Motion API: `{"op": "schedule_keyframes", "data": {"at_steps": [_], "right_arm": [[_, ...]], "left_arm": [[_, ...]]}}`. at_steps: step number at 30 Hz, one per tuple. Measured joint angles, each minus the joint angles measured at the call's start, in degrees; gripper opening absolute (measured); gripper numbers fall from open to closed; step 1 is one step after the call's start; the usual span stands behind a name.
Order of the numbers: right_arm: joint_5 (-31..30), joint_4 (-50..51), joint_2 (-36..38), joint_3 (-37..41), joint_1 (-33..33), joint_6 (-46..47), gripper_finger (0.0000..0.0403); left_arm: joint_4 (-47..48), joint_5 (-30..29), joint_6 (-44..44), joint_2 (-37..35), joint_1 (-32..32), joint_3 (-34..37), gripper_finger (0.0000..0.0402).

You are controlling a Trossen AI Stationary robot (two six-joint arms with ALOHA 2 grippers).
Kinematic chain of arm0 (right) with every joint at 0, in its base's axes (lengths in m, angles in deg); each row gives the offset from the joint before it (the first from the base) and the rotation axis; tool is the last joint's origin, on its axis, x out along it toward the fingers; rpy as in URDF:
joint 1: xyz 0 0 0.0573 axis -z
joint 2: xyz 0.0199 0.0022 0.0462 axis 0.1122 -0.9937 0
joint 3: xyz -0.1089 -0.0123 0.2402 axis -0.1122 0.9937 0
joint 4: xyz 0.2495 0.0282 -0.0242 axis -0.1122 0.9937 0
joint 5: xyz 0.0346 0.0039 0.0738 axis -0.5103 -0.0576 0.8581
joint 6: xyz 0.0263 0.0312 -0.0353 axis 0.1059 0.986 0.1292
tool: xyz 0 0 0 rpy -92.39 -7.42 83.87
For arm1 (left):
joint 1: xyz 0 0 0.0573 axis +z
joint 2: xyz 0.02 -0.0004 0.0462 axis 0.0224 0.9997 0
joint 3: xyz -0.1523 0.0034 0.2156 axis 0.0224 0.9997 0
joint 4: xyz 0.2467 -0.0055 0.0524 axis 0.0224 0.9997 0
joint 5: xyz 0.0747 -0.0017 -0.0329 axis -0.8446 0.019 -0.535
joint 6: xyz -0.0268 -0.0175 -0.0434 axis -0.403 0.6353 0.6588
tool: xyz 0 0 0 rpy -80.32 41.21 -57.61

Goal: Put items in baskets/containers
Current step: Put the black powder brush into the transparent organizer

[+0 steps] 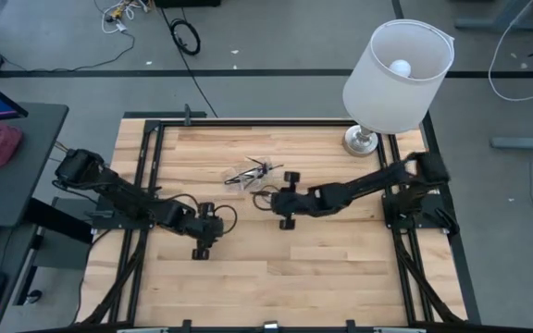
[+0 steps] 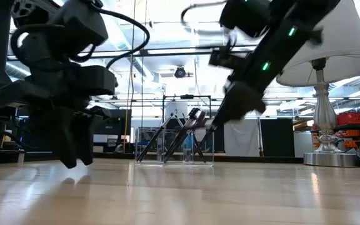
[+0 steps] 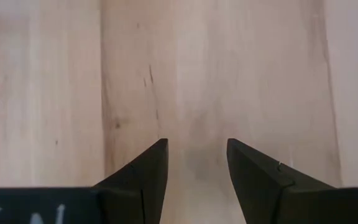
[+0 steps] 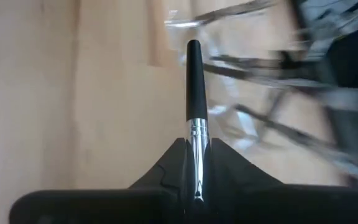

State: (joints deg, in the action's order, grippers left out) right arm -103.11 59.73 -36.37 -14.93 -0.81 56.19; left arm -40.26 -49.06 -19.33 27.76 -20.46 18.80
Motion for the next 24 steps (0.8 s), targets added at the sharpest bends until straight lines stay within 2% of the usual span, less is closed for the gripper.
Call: {"op": "schedule_keyframes", "data": {"at_steps": [5, 10, 14, 20, 24], "right_arm": [[-5.4, 7.8, 8.2, -0.1, 0.1, -7.8, 0.0046], [-10.2, 9.9, 12.9, -0.1, -0.1, -20.8, 0.0047], [-12.5, 9.0, 13.6, -0.1, -0.6, -36.3, 0.0047], [-23.6, 4.4, 13.1, -0.2, -0.2, -63.0, 0.0047], [-24.0, -2.8, 12.9, -0.2, 0.6, -76.7, 0.0047]], "left_arm": [[0.1, -1.5, -0.3, 0.0, -1.4, 0.0, 0.0169], [0.1, -1.7, -0.3, 0.0, -1.4, 0.0, 0.0169], [0.0, -2.7, -0.4, 0.0, -1.4, 0.0, 0.0169], [-0.1, -2.8, -0.3, 0.0, -1.4, 0.0, 0.0169], [-0.3, -2.8, 1.1, 0.0, -1.4, 0.0, 0.0169]]}}
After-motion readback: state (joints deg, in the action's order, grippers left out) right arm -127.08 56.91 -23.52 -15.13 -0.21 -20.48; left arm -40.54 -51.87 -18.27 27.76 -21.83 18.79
